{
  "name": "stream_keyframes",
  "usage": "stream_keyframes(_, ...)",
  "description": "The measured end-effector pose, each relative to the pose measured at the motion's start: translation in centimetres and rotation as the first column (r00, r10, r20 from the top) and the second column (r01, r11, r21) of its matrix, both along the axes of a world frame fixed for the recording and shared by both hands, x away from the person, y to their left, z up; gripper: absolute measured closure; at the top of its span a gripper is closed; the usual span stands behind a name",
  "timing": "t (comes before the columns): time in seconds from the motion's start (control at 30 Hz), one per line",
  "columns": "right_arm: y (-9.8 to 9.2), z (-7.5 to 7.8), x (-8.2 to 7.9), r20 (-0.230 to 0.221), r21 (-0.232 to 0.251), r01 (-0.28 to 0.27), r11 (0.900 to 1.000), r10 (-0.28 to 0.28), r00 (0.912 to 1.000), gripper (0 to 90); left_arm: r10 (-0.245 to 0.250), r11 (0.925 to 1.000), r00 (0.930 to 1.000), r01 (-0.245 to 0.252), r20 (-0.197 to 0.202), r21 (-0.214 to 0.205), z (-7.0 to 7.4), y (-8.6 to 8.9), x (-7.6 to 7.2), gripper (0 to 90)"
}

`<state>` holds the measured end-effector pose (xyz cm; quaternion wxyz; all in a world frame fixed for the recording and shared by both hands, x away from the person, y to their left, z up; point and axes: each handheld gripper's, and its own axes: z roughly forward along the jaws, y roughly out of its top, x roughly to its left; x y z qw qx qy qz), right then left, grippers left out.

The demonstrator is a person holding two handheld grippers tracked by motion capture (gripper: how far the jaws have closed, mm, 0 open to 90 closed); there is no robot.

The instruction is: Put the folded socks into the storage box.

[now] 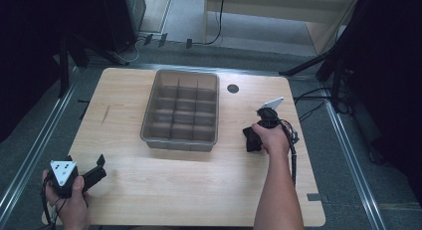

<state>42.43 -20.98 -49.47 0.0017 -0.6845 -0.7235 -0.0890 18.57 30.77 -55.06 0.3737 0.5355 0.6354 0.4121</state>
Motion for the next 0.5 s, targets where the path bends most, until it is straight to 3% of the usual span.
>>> stream_keyframes(0.27, 0.8, -0.3, -0.2, 0.001, -0.016, -0.043, 0.9989, 0.043, 0.9991, 66.2, 0.003, 1.0000, 1.0000, -0.003, -0.006, 0.003, 0.0, -0.1, 0.0, 4.5)
stream_keyframes(0.5, 1.7, 0.1, -0.6, 0.012, -0.080, -0.115, 0.9901, 0.116, 0.9931, 70.6, 0.016, 0.9999, 0.9998, -0.016, -0.011, -0.006, 0.0, -0.1, 0.0, 4.4)
